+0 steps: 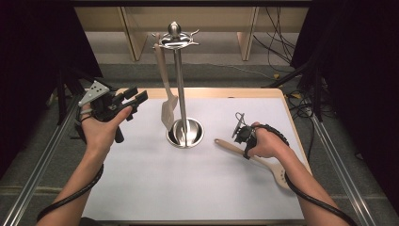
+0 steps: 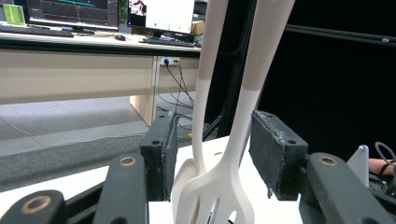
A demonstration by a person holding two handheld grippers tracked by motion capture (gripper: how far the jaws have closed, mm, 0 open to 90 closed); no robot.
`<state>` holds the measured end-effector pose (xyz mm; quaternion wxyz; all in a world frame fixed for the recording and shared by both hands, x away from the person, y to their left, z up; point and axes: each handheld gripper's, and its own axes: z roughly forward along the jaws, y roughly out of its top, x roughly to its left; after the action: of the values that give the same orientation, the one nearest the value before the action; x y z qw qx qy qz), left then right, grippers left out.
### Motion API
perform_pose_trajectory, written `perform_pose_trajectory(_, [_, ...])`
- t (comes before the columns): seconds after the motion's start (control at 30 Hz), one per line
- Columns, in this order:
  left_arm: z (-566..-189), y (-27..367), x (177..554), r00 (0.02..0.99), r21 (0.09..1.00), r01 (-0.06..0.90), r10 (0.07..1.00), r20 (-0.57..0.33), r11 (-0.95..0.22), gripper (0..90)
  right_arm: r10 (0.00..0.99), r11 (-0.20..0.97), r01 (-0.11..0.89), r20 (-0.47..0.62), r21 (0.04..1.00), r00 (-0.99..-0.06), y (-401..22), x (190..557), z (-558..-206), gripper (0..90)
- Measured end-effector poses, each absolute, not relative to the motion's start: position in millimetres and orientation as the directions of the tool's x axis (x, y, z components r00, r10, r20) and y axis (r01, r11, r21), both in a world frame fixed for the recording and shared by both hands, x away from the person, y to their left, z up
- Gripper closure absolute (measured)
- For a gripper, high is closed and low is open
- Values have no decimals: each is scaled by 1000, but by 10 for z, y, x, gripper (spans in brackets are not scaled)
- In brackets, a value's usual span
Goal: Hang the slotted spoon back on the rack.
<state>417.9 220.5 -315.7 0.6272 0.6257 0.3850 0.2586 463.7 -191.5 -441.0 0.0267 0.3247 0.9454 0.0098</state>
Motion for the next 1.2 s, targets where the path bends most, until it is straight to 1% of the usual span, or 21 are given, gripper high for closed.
perform_pose_trajectory(0.03, [-3157, 2203, 4180, 570, 984, 157, 806, -159, 83, 506, 655, 756, 655, -31, 25, -755, -1915, 4631, -4390, 769])
perform_pose_trajectory(0.13, [-3158, 2198, 4179, 570, 984, 158, 806, -161, 85, 506, 652, 758, 651, -25, 44, -758, -1950, 4631, -4392, 762])
perform_pose_trajectory(0.17, [-3158, 2196, 4177, 570, 984, 159, 806, -160, 84, 507, 713, 701, 713, 0, 30, -701, -1928, 4608, -4384, 759])
perform_pose_trajectory(0.23, [-3158, 2195, 4173, 571, 984, 158, 805, -159, 82, 506, 731, 682, 731, -12, 19, -682, -1948, 4623, -4415, 758])
perform_pose_trajectory(0.27, [-3158, 2195, 4173, 571, 984, 158, 805, -159, 82, 505, 731, 682, 731, -12, 19, -682, -1948, 4623, -4415, 758])
perform_pose_trajectory(0.3, [-3158, 2196, 4171, 571, 983, 160, 804, -164, 86, 504, 701, 712, 697, -27, 84, -713, -1995, 4639, -4483, 728])
perform_pose_trajectory(0.37, [-3162, 2205, 4174, 570, 984, 160, 806, -162, 84, 504, 701, 711, 697, -26, 94, -712, -2003, 4637, -4491, 706])
perform_pose_trajectory(0.4, [-3163, 2207, 4176, 569, 983, 160, 806, -162, 84, 504, 736, 675, 734, -1, 79, -677, -1973, 4608, -4478, 678])
perform_pose_trajectory(0.47, [-3168, 2207, 4180, 570, 984, 159, 806, -161, 84, 503, 702, 711, 701, -11, 62, -712, -1986, 4605, -4474, 651])
perform_pose_trajectory(0.67, [-3166, 2196, 4169, 571, 984, 159, 805, -158, 81, 501, 699, 715, 698, -18, 34, -715, -1989, 4599, -4477, 648])
perform_pose_trajectory(0.7, [-3167, 2197, 4168, 572, 984, 160, 805, -158, 80, 501, 669, 743, 669, -39, 32, -742, -2037, 4612, -4491, 651])
perform_pose_trajectory(0.73, [-3173, 2201, 4172, 572, 984, 161, 806, -156, 76, 501, 701, 713, 701, 2, 25, -713, -2024, 4614, -4471, 654])
perform_pose_trajectory(0.77, [-3176, 2197, 4172, 570, 983, 165, 805, -163, 82, 501, 731, 681, 730, 11, 58, -682, -2026, 4588, -4505, 663])
perform_pose_trajectory(0.8, [-3176, 2197, 4172, 570, 983, 165, 805, -163, 82, 501, 731, 681, 730, 11, 58, -682, -2026, 4588, -4505, 663])
perform_pose_trajectory(0.83, [-3176, 2193, 4173, 571, 983, 166, 804, -162, 81, 501, 732, 679, 732, 16, 63, -681, -2044, 4603, -4505, 692])
perform_pose_trajectory(0.87, [-3176, 2193, 4173, 571, 983, 166, 804, -162, 81, 501, 732, 679, 732, 16, 63, -681, -2044, 4603, -4505, 692])
perform_pose_trajectory(0.9, [-3175, 2191, 4173, 572, 983, 165, 804, -161, 80, 500, 738, 673, 737, 7, 64, -674, -2048, 4605, -4504, 746])
perform_pose_trajectory(0.97, [-3172, 2191, 4169, 573, 984, 161, 805, -157, 77, 500, 747, 663, 746, 10, 64, -665, -2051, 4599, -4505, 759])
perform_pose_trajectory(1.07, [-3178, 2190, 4167, 572, 984, 163, 805, -158, 77, 500, 709, 703, 706, -11, 82, -705, -2082, 4606, -4518, 761])
perform_pose_trajectory(1.13, [-3192, 2191, 4167, 573, 983, 166, 805, -156, 73, 500, 729, 683, 726, -17, 81, -684, -2071, 4570, -4511, 774])
perform_pose_trajectory(1.2, [-3197, 2195, 4172, 576, 983, 167, 802, -155, 70, 500, 775, 630, 771, -7, 93, -632, -2056, 4545, -4478, 775])
